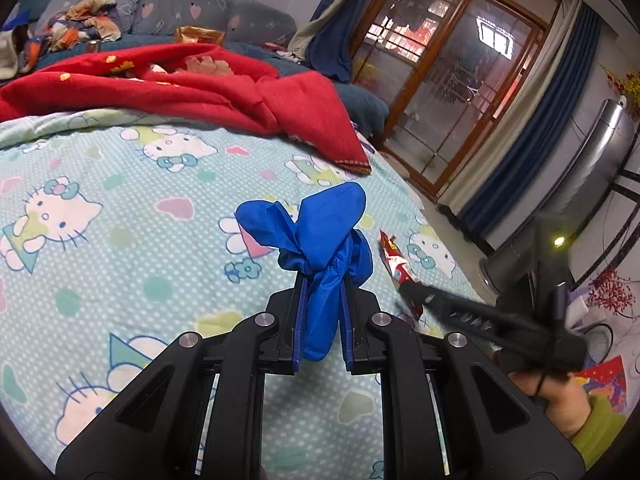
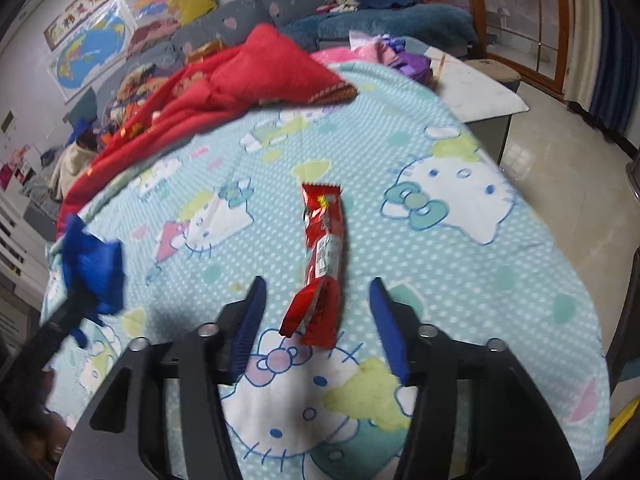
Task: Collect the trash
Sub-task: 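Grasp the blue glove with the left tool while the right tool grasps the red candy wrapper, then carry the blue glove and red wrapper over the yellow bin with both tools, then open both tools to drop the blue glove and red wrapper into the bin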
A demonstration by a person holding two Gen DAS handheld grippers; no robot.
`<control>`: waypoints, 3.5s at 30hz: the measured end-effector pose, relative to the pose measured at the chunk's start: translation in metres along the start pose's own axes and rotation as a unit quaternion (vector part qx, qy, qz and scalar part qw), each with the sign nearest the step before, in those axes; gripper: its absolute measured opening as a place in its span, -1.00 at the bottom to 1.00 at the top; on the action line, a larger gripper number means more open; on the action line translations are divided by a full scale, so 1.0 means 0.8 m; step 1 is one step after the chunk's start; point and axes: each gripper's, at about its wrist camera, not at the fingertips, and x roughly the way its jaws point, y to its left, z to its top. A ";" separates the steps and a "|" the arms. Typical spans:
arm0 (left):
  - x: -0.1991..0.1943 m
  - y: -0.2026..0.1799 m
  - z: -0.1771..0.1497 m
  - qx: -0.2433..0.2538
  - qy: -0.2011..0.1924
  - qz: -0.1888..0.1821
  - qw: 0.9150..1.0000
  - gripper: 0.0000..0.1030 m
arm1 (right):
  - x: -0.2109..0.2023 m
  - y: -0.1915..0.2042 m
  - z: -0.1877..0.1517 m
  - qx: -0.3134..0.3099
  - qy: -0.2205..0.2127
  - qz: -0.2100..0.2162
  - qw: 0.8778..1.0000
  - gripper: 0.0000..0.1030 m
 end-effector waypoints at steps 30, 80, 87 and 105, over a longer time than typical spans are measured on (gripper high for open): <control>-0.020 -0.127 -0.033 0.117 0.005 -0.098 0.988 -0.83 | -0.199 -0.077 -0.131 0.037 -0.134 -0.077 0.987 -0.80; -0.001 -0.373 -0.207 0.363 0.086 -0.262 0.890 -0.82 | -0.340 -0.228 -0.366 0.221 -0.160 -0.248 0.929 -0.80; 0.013 -0.394 -0.237 0.393 0.107 -0.261 0.875 -0.82 | -0.337 -0.251 -0.390 0.260 -0.146 -0.251 0.921 -0.75; 0.055 -0.436 -0.265 0.408 0.151 -0.262 0.861 -0.31 | -0.337 -0.266 -0.410 0.275 -0.139 -0.256 0.916 -0.39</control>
